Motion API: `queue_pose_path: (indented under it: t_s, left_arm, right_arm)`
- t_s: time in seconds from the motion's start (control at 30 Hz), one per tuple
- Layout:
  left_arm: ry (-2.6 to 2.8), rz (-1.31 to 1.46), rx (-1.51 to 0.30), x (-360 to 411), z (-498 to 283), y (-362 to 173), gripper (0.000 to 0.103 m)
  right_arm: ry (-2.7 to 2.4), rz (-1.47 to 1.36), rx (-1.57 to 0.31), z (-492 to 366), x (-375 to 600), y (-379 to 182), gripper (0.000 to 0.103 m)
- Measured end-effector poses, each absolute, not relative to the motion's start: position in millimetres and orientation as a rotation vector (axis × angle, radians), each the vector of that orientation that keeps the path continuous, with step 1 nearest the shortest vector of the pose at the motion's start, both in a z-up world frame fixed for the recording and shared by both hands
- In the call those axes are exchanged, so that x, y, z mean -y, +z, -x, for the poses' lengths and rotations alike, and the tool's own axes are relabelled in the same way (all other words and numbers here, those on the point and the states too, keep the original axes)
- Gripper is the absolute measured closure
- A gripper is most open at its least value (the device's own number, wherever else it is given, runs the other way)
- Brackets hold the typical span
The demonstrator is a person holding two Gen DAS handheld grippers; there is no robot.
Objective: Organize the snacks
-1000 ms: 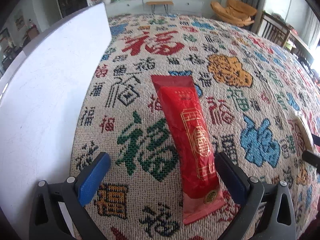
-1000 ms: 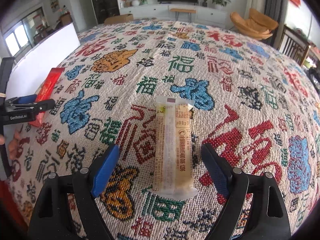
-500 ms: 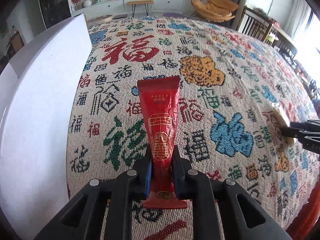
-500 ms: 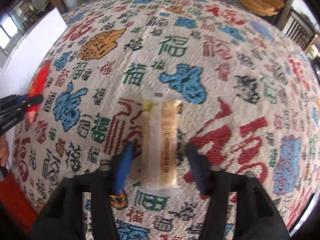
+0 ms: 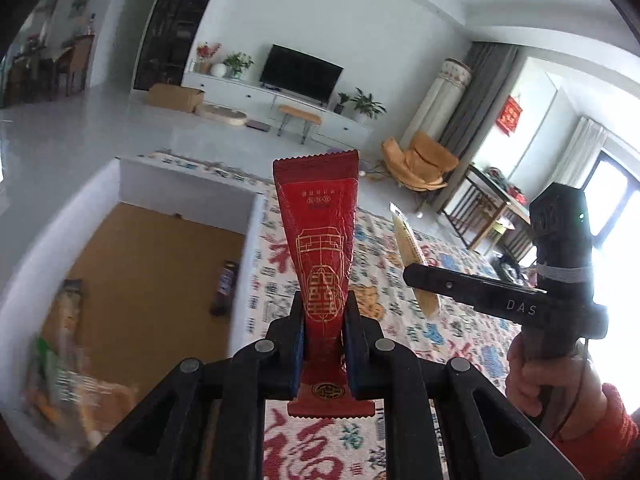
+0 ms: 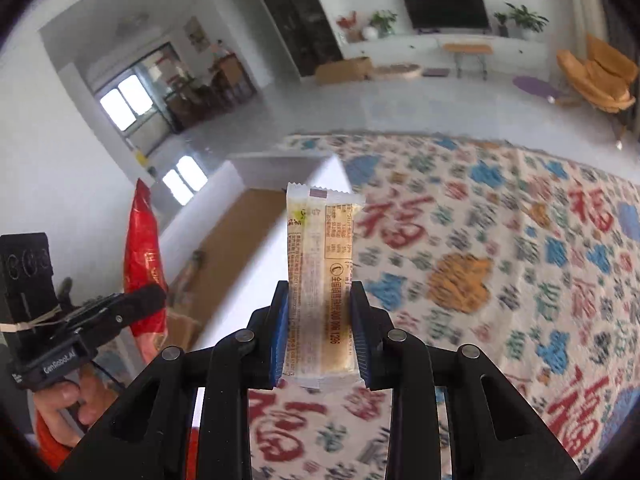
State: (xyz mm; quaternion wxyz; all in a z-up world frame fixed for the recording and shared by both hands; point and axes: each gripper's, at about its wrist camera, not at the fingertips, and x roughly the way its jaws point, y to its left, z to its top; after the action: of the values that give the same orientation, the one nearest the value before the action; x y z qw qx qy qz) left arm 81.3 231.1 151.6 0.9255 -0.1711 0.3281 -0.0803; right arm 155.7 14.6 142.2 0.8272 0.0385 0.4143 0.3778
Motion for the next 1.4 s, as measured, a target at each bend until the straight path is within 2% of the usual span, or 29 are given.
queue_pose_path:
  t_s: [0.17, 0.23, 0.27, 0.3, 0.33, 0.4, 0.53, 0.67, 0.77, 1.07, 1.4]
  left_arm:
    - [0.056, 0.299, -0.743, -288.0, -74.0, 131.5, 0.087]
    - [0.102, 0.308, -0.776, -303.1, -67.7, 116.1, 0.076]
    - [0.116, 0.308, -0.787, -306.3, -64.7, 110.1, 0.069]
    - [0.139, 0.302, -0.791, -309.6, -62.4, 104.7, 0.053]
    - [0.164, 0.282, -0.782, -310.6, -57.2, 102.9, 0.038]
    - [0.198, 0.228, -0.753, -307.1, -50.5, 102.3, 0.024]
    - [0.266, 0.121, -0.704, -292.2, -42.3, 110.0, 0.013]
    - [0.329, 0.133, -0.624, -287.5, -31.8, 118.6, 0.002]
    - [0.394, 0.2, -0.573, -298.1, -25.8, 117.6, 0.0]
    - [0.522, 0.127, -0.71, -315.7, -30.4, 109.7, 0.0]
    - [0.548, 0.138, -0.725, -325.4, -29.6, 103.0, 0.0]
  right_arm:
    - [0.94, -0.031, -0.855, -142.6, -120.7, 155.6, 0.073]
    - [0.976, -0.011, -0.867, -142.1, -156.9, 148.0, 0.068]
    - [0.992, -0.002, -0.872, -140.7, -169.2, 142.7, 0.061]
    - [1.008, 0.007, -0.877, -138.8, -180.2, 137.2, 0.05]
    - [1.012, 0.013, -0.879, -136.1, -186.4, 133.4, 0.047]
    - [1.022, 0.015, -0.884, -132.6, -192.5, 127.1, 0.047]
    - [1.01, 0.064, -0.857, -120.9, -188.1, 128.5, 0.045]
    - [0.983, 0.106, -0.817, -112.7, -181.9, 136.6, 0.036]
    - [0.963, 0.131, -0.812, -111.1, -180.4, 140.5, 0.034]
    - [0.93, 0.18, -0.88, -104.3, -182.5, 129.2, 0.034]
    - [0.916, 0.213, -0.877, -100.9, -189.5, 135.4, 0.034]
